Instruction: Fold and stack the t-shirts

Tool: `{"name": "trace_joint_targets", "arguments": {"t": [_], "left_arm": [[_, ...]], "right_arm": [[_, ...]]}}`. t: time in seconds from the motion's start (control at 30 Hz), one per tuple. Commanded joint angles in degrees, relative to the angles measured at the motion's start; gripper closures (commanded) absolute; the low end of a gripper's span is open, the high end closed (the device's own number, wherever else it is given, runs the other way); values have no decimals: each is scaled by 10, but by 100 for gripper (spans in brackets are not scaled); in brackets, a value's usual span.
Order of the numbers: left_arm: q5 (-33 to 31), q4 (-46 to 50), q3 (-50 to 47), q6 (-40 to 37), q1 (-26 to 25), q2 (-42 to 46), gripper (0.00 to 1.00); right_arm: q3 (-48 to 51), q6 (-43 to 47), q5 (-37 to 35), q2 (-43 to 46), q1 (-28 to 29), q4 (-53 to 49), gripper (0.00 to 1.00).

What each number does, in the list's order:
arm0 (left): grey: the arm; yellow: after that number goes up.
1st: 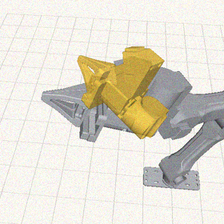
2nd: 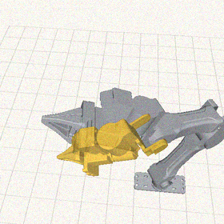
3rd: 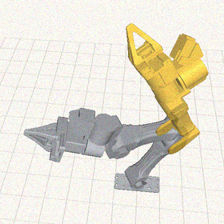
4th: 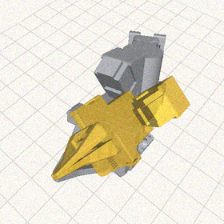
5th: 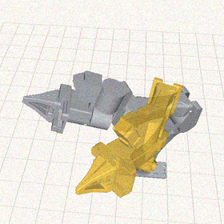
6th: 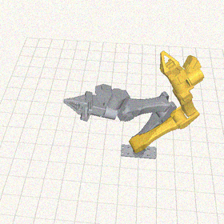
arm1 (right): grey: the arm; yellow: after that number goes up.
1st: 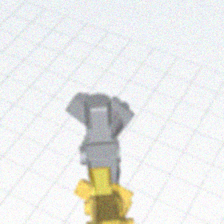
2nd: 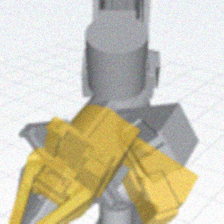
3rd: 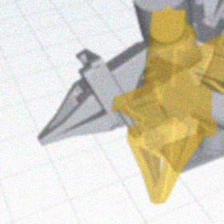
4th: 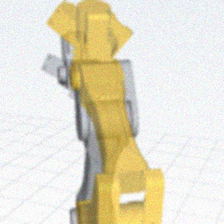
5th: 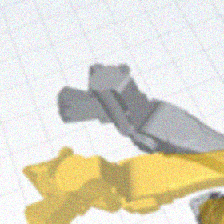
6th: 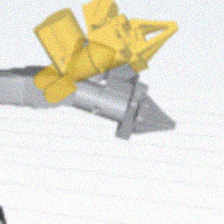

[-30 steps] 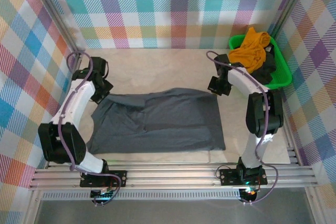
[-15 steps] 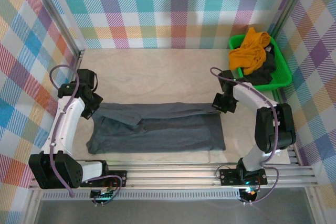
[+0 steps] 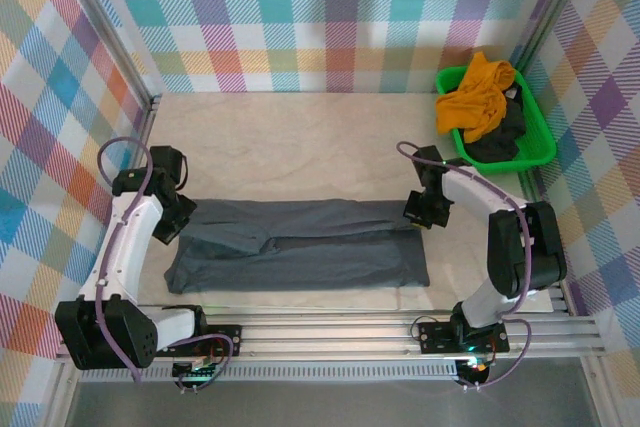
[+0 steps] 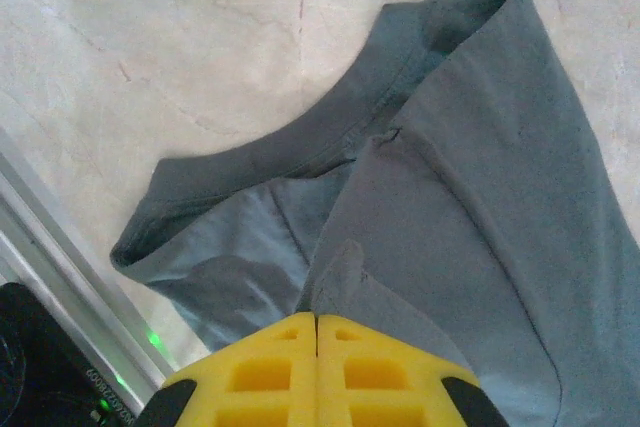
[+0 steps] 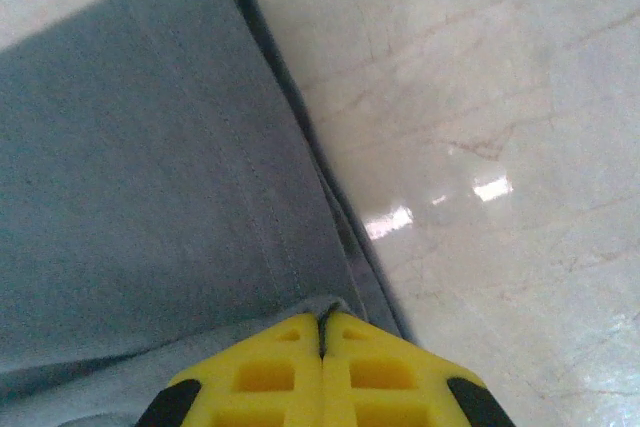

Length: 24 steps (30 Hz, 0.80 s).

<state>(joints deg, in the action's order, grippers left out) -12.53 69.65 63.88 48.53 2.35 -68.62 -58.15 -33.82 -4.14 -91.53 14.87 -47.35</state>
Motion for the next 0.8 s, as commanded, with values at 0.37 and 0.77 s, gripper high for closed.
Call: {"name": "trace_joint_targets", "arguments": {"t": [0.37,0.77], "left_arm": [[1,56,-33,29,8,49,100],[27,18,-119,31,8,51,100]], "right_arm": [[2,2,-40,16,6,-30,100],[-11,-28,-30,49,9,-27,66]]}}
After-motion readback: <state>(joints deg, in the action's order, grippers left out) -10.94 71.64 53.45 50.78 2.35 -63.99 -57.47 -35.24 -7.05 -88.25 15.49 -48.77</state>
